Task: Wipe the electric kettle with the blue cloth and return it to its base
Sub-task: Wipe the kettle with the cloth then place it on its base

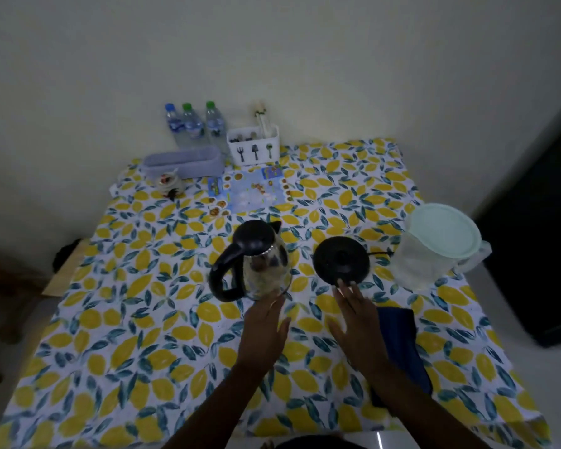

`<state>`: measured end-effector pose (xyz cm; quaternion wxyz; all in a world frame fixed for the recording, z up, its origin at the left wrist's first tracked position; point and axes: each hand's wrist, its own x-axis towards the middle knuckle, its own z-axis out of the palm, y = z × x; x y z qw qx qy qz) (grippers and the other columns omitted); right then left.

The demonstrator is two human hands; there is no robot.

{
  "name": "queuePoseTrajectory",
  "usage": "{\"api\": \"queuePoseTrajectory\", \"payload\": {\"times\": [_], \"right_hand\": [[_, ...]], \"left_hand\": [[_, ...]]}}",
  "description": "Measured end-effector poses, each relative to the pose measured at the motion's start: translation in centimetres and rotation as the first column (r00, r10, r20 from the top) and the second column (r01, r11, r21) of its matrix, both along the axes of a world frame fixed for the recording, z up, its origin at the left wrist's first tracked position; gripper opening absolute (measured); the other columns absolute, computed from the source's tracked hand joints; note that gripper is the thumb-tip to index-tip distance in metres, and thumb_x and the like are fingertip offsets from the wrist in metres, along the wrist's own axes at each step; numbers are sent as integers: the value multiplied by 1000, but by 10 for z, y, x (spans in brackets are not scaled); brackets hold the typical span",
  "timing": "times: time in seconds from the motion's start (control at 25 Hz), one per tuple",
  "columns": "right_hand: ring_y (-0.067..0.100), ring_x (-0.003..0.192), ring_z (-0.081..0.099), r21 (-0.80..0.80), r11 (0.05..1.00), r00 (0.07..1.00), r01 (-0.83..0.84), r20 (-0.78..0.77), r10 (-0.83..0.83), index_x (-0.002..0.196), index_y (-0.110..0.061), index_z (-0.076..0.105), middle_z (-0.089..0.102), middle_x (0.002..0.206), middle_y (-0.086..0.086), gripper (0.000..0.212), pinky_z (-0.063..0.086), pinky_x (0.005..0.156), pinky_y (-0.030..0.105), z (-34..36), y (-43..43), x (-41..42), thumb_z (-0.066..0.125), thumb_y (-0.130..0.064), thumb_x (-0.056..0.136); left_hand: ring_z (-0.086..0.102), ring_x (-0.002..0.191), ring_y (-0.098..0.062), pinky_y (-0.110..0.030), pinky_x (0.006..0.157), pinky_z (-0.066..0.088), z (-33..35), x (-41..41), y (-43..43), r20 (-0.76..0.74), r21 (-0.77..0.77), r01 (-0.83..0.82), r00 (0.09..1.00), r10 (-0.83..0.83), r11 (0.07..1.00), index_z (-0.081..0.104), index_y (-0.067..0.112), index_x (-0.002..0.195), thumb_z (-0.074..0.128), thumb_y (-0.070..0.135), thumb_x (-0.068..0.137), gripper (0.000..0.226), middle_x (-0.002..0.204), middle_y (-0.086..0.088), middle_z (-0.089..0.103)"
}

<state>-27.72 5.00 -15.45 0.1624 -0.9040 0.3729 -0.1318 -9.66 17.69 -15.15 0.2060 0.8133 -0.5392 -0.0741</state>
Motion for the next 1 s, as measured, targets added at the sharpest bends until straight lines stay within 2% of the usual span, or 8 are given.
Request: {"api": "queuePoseTrajectory", "payload": {"times": [0.08,0.16,0.28,0.48,0.56,0.72,0.92,1.0], "right_hand": [[18,148,10,-38,994,990,-105,90,108,150,-23,22,19,159,-2,77,27,114,46,25,-11,46,64,-38,88],[21,147,10,-95,972,967,-216,119,226,150,-21,20,16,159,0,84,24,114,45,48,-20,91,70,-34,84],[23,149,2,-144,935,942,-323,45,333,152,-25,10,5,161,1,89,20,115,49,69,-28,142,68,-35,85],[27,149,-1,-99,919,923,-381,-87,374,152,-27,10,4,162,8,88,24,114,56,71,-35,178,66,-40,84],[27,149,-1,-39,922,923,-384,-37,383,151,-26,13,5,162,7,91,27,114,54,67,-35,181,72,-32,82],[21,148,-9,29,932,931,-361,62,359,151,-29,12,0,162,0,92,32,115,47,65,-36,175,73,-23,82],[17,146,-14,46,976,966,-211,161,201,150,-37,4,-5,160,-5,92,36,112,45,71,-45,144,69,-21,86],[17,147,-12,17,991,979,-130,160,125,150,-36,7,0,162,-1,93,37,112,44,77,-54,127,71,-21,85]], "left_hand": [[50,128,-31,-46,105,43,15,24,4,42,-141,-104,993,111,985,53,13,130,61,26,92,41,138,-10,54],[45,130,-29,-47,103,42,31,47,8,53,-202,-186,978,200,962,51,14,131,63,21,90,43,139,-12,52],[38,132,-26,-48,105,40,46,78,11,-4,-240,-300,951,308,923,43,17,137,63,23,90,51,143,-11,47],[60,109,-29,-34,87,48,51,107,-3,-197,-220,-307,944,267,926,52,6,127,63,29,89,45,121,-14,63],[62,95,-29,-30,76,45,51,110,-10,-392,-190,-357,882,263,915,54,9,116,63,24,91,30,103,-10,62],[60,72,-1,-17,62,44,51,108,-20,-665,-193,-472,707,238,860,56,20,105,67,29,88,23,87,4,62],[64,81,-12,-31,68,51,66,94,-49,-716,-205,-414,681,153,887,58,34,96,71,31,85,17,91,3,66],[64,85,-14,-32,72,52,72,85,-69,-722,-212,-354,685,98,911,59,30,100,71,31,84,19,95,0,66]]}}
